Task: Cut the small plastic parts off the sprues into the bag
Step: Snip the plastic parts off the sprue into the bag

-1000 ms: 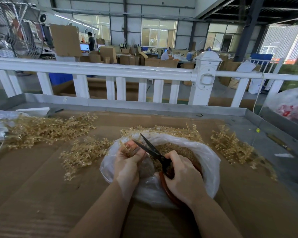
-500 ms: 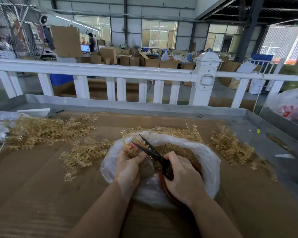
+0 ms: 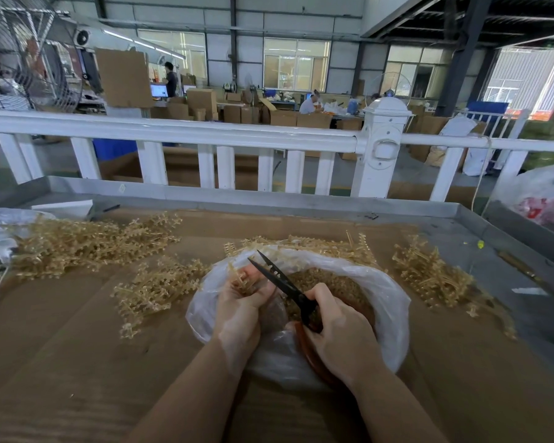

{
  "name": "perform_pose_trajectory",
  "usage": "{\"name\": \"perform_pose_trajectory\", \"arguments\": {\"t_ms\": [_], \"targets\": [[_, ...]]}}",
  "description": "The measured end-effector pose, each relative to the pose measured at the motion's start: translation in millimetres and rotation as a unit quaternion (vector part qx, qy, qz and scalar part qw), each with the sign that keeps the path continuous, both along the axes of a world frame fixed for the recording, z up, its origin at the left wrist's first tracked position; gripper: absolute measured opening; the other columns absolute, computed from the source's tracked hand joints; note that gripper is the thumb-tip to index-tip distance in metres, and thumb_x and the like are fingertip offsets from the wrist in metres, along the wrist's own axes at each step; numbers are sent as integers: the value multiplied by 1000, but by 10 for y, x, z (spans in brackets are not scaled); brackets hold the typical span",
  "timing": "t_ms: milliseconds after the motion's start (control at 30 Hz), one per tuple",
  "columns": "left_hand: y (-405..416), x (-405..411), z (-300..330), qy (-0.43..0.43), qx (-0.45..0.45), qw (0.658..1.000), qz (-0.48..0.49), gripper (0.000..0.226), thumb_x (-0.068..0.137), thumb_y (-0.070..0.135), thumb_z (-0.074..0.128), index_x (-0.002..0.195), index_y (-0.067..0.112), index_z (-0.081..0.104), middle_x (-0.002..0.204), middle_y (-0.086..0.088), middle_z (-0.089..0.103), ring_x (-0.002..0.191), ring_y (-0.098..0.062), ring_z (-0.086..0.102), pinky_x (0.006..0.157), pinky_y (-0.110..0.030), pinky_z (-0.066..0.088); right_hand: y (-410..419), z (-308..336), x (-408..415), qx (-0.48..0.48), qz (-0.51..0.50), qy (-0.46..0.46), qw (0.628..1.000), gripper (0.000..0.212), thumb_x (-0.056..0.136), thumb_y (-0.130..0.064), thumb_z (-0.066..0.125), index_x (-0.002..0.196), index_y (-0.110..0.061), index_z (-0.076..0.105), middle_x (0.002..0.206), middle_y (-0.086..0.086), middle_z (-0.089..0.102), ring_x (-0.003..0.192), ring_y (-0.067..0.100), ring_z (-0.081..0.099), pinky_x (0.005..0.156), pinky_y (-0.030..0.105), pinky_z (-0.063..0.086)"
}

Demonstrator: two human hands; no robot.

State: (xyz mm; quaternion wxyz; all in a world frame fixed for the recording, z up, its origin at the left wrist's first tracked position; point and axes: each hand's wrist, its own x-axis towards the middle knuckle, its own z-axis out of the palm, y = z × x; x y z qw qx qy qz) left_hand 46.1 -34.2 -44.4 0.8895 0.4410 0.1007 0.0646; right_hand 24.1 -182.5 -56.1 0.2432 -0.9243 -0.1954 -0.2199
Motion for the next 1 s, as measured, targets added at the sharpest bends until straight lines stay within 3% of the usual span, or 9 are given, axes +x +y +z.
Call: {"name": "perform_pose_trajectory", "arguments": {"t_ms": [100,233,333,467,533,867,1000], "targets": [[-6,-7,4,5,-8,1000,4,39,84,-20,50,122,-15,51,115,-32,59,106,-39,59,96,-43,47,5,-4,2,-12,-7,-11,1000,45,84,-53,61,115,-23,52,97,-9,66,88,5,62,76,16,48],[-5,-15,14,1,-15,1000,9,41,84,-21,50,124,-14,49,108,-29,60,92,-31,61,84,-35,53,16,-12,-5,-23,-17,-28,999,43,83,-53,63,112,-22,53,89,-8,66,79,6,63,69,16,47],[-11,-20,20,4,-19,1000,15,41,83,-20,52,124,-13,50,114,-32,58,96,-35,61,87,-39,52,21,-19,-5,-21,-20,-32,999,44,83,-54,62,111,-22,53,89,-9,67,80,6,64,69,18,51],[-8,-20,12,-4,-25,999,28,34,82,-23,51,111,-6,55,94,-21,63,75,-23,65,63,-24,59,27,-21,-16,-18,-23,-31,999,45,82,-58,59,109,-22,53,87,-8,67,79,7,65,67,23,55],[-5,-12,2,-4,-24,999,30,34,82,-22,52,110,-4,56,89,-18,64,73,-22,65,59,-23,57,28,-19,-18,-20,-26,-34,999,43,83,-56,60,108,-22,53,86,-8,67,78,8,65,67,23,55],[4,15,-43,1,20,999,35,36,80,-19,58,113,-5,57,98,-22,66,84,-26,67,69,-27,59,27,1,-20,-36,-31,-42,998,43,84,-54,61,112,-22,54,85,-8,67,76,5,64,67,17,51],[1,13,-36,1,8,999,37,40,79,-21,57,118,-9,54,106,-29,61,91,-33,63,84,-41,54,25,12,-23,-34,-28,-40,998,44,84,-53,62,112,-21,55,84,-7,68,75,6,64,66,17,49]]}}
